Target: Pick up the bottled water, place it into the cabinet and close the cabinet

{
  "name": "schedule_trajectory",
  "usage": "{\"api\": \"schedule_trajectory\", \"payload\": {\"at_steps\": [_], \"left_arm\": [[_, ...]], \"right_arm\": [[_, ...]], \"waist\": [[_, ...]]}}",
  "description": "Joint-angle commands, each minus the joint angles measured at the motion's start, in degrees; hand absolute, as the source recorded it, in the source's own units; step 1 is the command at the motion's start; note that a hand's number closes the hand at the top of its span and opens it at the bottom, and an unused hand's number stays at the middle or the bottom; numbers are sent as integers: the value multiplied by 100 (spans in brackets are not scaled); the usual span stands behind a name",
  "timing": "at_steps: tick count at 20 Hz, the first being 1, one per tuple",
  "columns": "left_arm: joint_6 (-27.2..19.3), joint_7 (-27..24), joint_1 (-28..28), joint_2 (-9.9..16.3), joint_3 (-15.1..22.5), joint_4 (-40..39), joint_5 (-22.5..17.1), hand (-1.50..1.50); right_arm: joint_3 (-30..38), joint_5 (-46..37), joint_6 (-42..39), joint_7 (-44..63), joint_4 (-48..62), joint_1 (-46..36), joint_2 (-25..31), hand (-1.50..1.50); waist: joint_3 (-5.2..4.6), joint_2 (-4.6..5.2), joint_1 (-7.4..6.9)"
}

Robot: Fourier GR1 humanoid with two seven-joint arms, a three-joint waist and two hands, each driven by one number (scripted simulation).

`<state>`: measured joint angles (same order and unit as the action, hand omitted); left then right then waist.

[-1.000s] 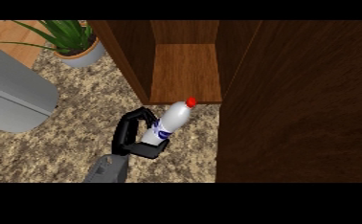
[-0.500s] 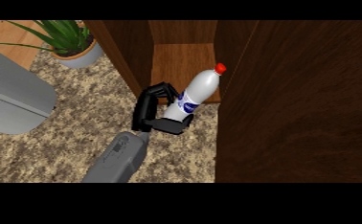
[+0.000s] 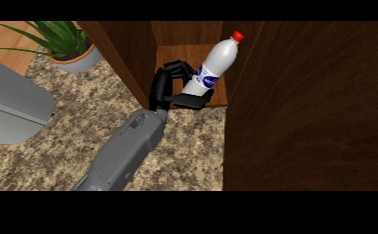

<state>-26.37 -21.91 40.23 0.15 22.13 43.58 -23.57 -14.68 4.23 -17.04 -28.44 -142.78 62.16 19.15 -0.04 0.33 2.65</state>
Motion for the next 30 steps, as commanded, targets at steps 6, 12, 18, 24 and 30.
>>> {"api": "schedule_trajectory", "payload": {"at_steps": [6, 12, 18, 24, 30], "left_arm": [[-581, 21, 1299, -15, -356, -1443, -433, 150], [-1575, 132, 1790, -14, -190, -2376, 92, 150], [-2036, 292, 2407, -12, -175, -3237, 425, -150], [-1926, -310, 2505, 119, -513, -3321, 273, -150], [-1165, -1530, 2377, -11, -1292, -2259, -407, 150]], "right_arm": [[237, 648, -319, -44, -284, 113, 91, -150], [433, 609, -435, -220, -194, 147, 95, -150], [746, 961, -533, -31, -320, 12, 215, -150], [424, 610, -621, -213, -88, -6, 48, -150], [387, 540, -616, -199, -135, -60, 5, -150]], "waist": [[2, 52, 120], [8, 40, 138], [5, 100, 91], [-7, 147, 241], [-22, 128, 83]]}}
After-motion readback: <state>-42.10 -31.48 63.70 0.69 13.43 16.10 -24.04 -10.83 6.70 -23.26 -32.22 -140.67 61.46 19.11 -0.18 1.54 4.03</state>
